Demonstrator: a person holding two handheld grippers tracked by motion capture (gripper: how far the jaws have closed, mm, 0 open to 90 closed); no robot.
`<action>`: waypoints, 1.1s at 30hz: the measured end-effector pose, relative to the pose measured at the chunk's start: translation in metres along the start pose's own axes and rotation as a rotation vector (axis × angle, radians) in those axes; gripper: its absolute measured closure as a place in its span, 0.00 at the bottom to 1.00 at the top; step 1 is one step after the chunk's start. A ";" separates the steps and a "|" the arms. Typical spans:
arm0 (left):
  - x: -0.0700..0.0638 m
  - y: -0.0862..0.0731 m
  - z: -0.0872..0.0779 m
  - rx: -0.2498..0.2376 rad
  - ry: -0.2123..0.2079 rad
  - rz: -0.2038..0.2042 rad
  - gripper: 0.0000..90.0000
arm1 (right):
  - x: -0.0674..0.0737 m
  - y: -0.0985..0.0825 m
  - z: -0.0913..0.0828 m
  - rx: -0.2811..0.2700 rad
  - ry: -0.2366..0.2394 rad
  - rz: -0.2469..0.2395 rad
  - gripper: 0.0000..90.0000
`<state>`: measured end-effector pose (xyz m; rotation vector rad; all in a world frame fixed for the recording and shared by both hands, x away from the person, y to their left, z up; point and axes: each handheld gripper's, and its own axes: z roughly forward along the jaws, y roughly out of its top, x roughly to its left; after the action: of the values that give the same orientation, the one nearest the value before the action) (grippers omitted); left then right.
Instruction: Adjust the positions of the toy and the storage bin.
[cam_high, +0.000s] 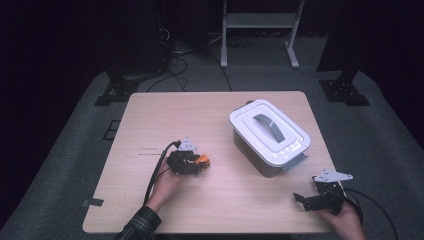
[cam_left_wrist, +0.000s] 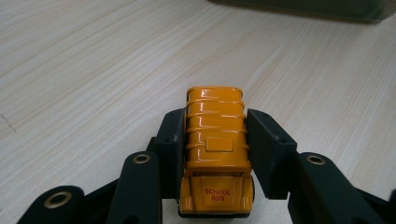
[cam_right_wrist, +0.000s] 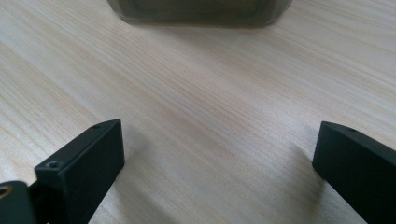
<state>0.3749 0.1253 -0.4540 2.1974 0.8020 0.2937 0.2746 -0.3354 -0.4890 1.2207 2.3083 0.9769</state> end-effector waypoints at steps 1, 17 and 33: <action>0.000 0.000 0.000 0.000 0.000 0.000 0.65 | 0.000 0.000 0.000 0.000 0.000 0.000 0.01; 0.000 -0.004 -0.022 -0.001 -0.001 0.010 0.65 | 0.000 0.000 0.000 0.000 0.000 0.000 0.01; 0.005 -0.021 -0.053 0.003 0.026 -0.001 0.65 | 0.000 0.000 0.000 0.000 0.000 0.000 0.01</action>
<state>0.3462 0.1702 -0.4334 2.1996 0.8183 0.3213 0.2746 -0.3354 -0.4890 1.2205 2.3083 0.9764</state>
